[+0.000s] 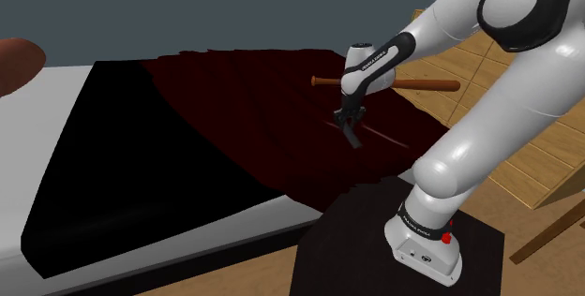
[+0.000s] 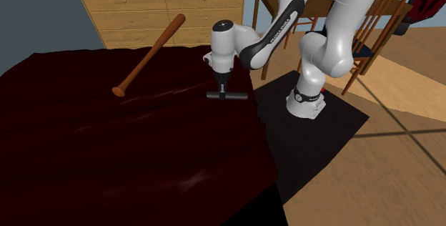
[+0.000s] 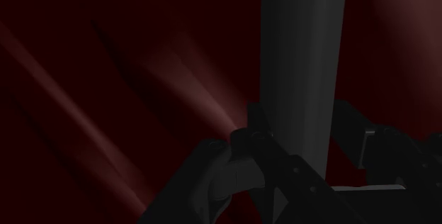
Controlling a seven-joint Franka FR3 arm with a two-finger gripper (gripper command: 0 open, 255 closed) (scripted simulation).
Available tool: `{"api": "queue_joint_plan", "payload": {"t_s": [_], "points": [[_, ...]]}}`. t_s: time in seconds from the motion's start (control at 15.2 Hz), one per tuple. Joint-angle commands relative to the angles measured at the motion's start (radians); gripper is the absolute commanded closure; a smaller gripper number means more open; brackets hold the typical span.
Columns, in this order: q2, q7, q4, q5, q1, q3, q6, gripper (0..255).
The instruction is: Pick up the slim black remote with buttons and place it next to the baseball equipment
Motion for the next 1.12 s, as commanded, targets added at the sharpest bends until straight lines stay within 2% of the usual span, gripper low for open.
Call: {"api": "queue_joint_plan", "payload": {"t_s": [0.0,1.06], "points": [[-0.023,-0.002,0.01,0.002,0.001,0.002,-0.033,255],[-0.174,-0.017,0.109,0.012,0.004,0.015,-0.283,255]]}}
